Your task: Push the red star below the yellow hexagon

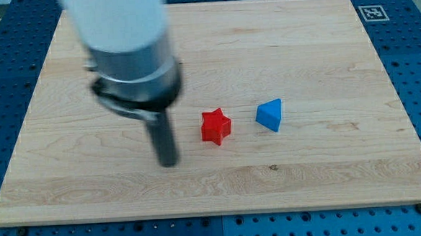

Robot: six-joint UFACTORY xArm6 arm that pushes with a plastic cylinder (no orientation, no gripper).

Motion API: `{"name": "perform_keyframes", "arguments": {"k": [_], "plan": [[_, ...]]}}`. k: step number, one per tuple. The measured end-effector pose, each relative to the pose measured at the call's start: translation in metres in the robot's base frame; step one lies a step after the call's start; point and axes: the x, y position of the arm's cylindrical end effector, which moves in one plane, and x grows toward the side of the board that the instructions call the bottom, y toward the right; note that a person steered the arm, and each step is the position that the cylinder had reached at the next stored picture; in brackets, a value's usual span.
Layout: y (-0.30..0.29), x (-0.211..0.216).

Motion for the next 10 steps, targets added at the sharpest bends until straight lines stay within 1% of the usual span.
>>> {"name": "perform_keyframes", "arguments": {"k": [1,2,3,5,7,8,10], "plan": [[0.075,0.000],[0.087,-0.003],[0.078,-0.029],[0.001,-0.073],[-0.071,-0.077],[-0.092,-0.096],[-0.146,-0.102]]}}
